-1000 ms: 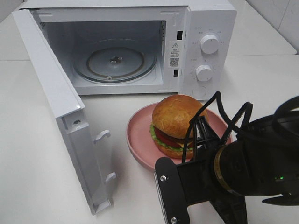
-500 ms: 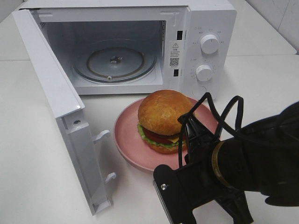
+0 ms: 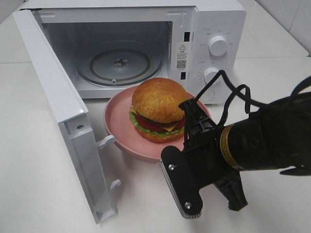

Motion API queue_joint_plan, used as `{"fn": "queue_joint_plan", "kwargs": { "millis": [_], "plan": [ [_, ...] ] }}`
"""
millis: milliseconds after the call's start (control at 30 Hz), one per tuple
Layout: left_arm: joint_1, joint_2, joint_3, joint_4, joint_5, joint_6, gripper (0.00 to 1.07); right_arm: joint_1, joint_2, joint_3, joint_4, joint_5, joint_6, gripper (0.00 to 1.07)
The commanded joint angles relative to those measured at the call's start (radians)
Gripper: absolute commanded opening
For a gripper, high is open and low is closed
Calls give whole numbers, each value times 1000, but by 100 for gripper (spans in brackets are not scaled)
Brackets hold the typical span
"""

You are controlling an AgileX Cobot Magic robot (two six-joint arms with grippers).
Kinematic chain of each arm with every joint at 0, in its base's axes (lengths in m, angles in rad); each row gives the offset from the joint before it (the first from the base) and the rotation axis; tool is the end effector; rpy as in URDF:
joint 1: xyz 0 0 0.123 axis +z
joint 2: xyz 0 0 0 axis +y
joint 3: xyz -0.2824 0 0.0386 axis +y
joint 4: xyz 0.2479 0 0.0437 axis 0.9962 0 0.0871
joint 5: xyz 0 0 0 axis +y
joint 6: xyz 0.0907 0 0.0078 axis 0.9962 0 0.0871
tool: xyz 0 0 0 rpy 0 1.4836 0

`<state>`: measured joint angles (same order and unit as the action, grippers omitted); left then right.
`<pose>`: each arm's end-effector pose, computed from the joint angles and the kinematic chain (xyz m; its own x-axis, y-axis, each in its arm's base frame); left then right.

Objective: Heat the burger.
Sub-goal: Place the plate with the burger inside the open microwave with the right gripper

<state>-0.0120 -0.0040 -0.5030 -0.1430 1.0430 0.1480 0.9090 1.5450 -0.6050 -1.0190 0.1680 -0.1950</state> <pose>-0.0057 -0.0112 0.2801 -0.4193 0.0800 -0.9043 0.1552 0.9878 0.0154 0.1736 0.2016 0.1590 0.5053 -0.8570 -0.1015 -0.7235 -0.3566 -0.5911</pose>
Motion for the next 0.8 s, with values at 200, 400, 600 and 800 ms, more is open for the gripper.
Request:
{"fn": "queue_joint_plan", "kwargs": {
  "millis": [200,400,600,800],
  "plan": [
    [0,-18,2,2,-8,-4,0,-64,13,-80,-36,-89,-136,1],
    [0,-18,2,2,-8,-4,0,-64,74,-162,-35,-99,-181,2],
    [0,-18,2,2,-8,-4,0,-70,141,-247,-36,-103,-249,1],
    [0,-18,2,2,-8,-4,0,-136,163,-289,-32,-208,-259,1]
  ]
}}
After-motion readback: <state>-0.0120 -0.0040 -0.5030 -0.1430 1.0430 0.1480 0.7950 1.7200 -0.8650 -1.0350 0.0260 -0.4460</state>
